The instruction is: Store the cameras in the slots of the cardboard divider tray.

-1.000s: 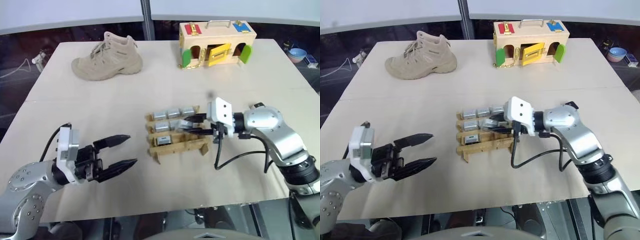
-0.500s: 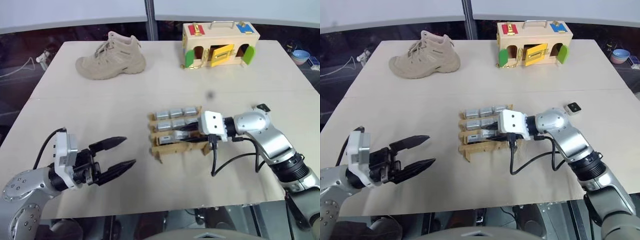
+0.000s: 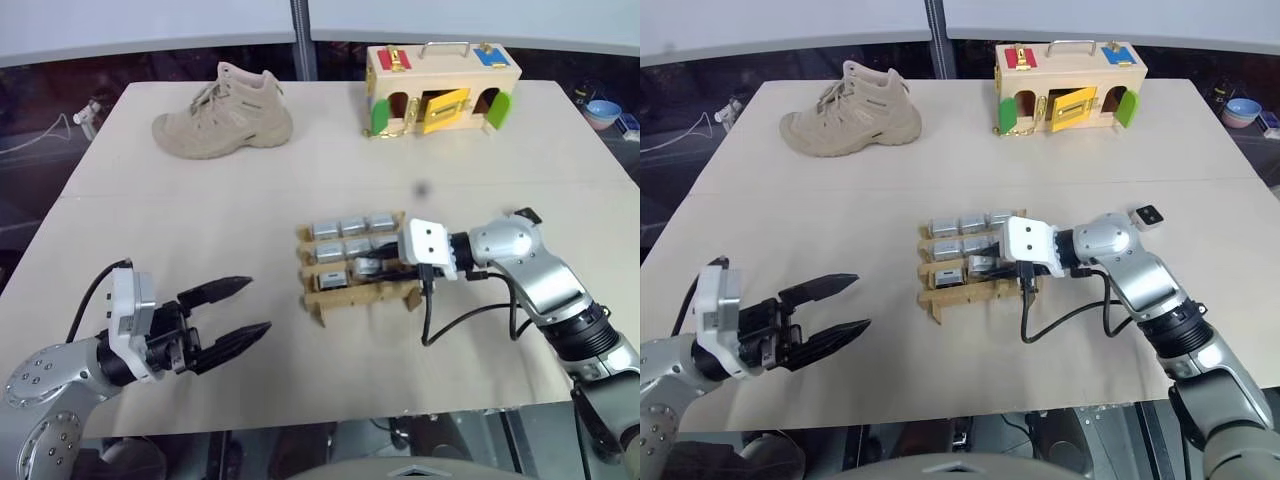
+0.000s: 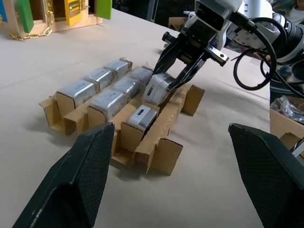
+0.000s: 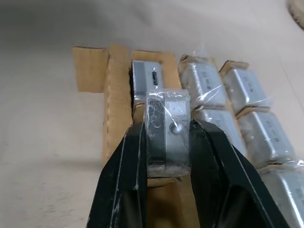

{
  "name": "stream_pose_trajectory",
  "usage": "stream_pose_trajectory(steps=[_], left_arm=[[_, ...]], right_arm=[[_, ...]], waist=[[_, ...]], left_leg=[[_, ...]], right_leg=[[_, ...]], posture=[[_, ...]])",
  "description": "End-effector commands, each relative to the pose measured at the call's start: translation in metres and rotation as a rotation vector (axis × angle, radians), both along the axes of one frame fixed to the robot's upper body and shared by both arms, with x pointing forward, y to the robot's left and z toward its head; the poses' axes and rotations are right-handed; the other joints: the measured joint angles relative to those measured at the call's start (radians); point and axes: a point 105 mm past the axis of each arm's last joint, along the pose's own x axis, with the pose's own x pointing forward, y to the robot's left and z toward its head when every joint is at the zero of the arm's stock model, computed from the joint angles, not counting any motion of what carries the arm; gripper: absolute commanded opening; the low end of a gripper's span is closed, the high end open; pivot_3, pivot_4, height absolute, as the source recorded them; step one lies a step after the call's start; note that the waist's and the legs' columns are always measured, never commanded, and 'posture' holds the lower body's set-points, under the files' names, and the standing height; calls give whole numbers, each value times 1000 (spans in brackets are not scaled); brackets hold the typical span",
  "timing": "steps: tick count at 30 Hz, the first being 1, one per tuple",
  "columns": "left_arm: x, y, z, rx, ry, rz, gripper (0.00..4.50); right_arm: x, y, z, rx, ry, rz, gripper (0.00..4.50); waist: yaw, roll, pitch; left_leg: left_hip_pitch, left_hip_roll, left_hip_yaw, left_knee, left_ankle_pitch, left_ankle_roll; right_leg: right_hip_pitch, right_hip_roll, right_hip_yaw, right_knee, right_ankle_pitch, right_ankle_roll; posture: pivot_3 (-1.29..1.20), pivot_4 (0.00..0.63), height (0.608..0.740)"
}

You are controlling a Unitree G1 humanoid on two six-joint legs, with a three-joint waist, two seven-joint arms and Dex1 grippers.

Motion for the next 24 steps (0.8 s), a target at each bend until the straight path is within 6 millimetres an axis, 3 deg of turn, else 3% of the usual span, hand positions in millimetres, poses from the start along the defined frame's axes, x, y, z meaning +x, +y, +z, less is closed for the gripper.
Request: stream_pose_trajectory(steps=[1, 8, 12, 16, 20, 24], left_arm=[[-3, -6, 9, 5, -48, -31, 3981], [-2, -7, 9, 5, -53, -39, 3981], [-1, -11, 10, 1, -59, -56, 3981], [2, -16, 13, -14, -70, -79, 3981], [9, -31, 26, -46, -118, -131, 3981], [18, -51, 43, -91, -179, -196, 3981]], right_arm=[[-4, 0, 0, -23, -21, 41, 694], [-1, -2, -5, -66, 2, 57, 694], [4, -5, 6, -16, 10, 15, 2614], [6, -14, 49, 201, -3, -148, 4487], [20, -63, 82, 317, -17, -531, 4487], [48, -142, 77, 345, -24, -1003, 4487]], waist=[[0, 0, 0], [1, 0, 0], [2, 0, 0], [1, 0, 0], [12, 0, 0], [25, -1, -1]], left_leg=[[0, 0, 0, 0, 0, 0], [0, 0, 0, 0, 0, 0], [0, 0, 0, 0, 0, 0], [0, 0, 0, 0, 0, 0], [-1, -1, -2, 0, 0, 0], [0, -2, -1, 1, 0, 0]], right_leg=[[0, 0, 0, 0, 0, 0], [0, 0, 0, 0, 0, 0], [0, 0, 0, 0, 0, 0], [0, 0, 0, 0, 0, 0], [0, -1, -1, 0, 0, 0], [2, -2, -1, 0, 0, 0]], posture=[[0, 150, 740], [0, 150, 740], [0, 150, 740], [0, 150, 740], [0, 150, 740], [0, 150, 740]])
